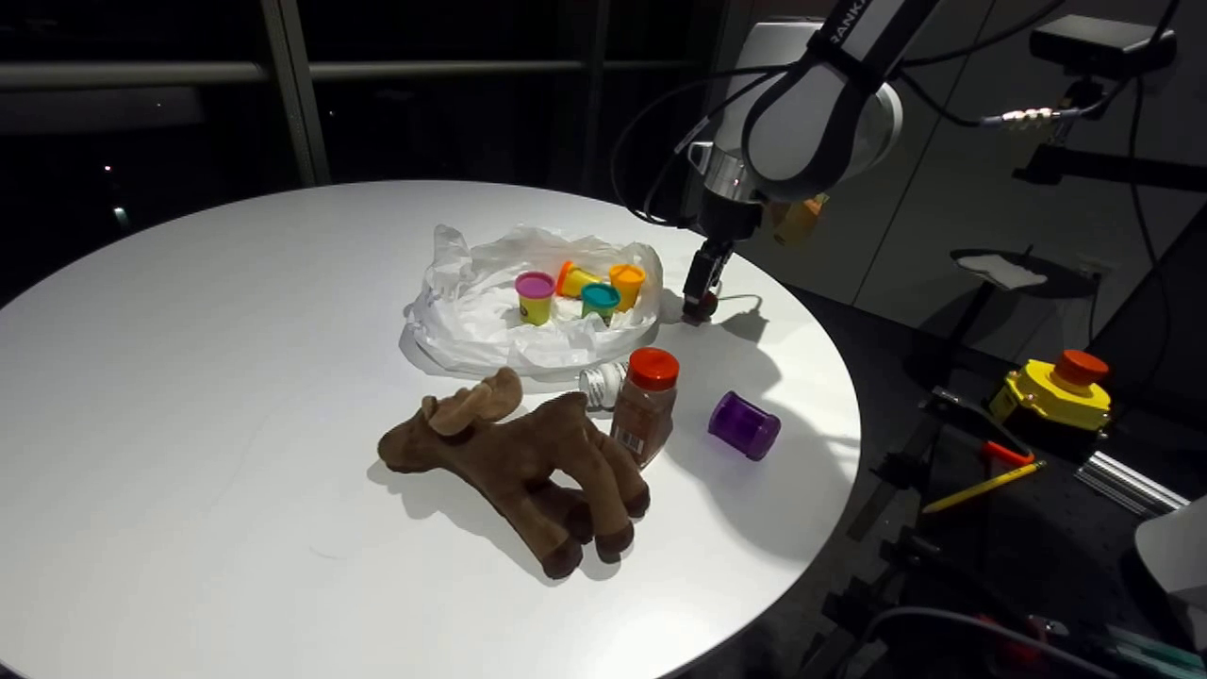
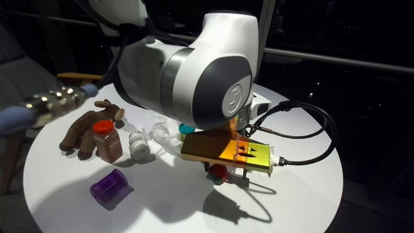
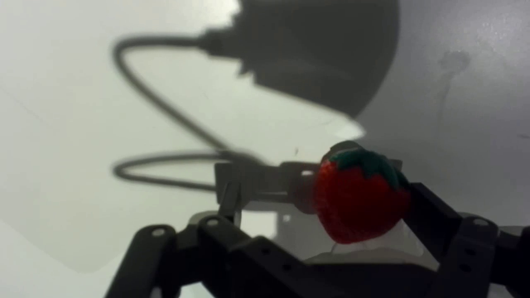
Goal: Put the objects on the table in the plastic bag
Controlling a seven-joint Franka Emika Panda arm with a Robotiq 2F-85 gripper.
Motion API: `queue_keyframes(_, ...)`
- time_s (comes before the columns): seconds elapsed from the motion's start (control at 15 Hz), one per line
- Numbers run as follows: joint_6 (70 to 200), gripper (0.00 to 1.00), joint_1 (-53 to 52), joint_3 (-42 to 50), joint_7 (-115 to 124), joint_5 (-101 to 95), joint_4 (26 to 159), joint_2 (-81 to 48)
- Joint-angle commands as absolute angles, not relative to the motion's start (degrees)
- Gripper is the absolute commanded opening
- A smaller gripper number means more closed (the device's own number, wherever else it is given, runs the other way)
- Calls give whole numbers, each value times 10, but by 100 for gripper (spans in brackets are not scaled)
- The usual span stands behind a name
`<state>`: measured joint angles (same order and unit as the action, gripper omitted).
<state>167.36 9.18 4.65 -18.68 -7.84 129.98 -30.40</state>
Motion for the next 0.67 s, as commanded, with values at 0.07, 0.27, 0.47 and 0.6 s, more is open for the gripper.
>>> queue_keyframes(0.07, 1633, 100, 72, 69, -154, -99, 1299, -293)
queue_keyframes(0.27, 1634, 74, 87, 50, -165, -88, 1299, -290)
queue_keyframes(0.47, 1628, 48, 84, 53, -160, -89, 1297, -290)
queue_keyframes(0.6, 1624, 31, 79, 59, -152, -91, 1299, -288)
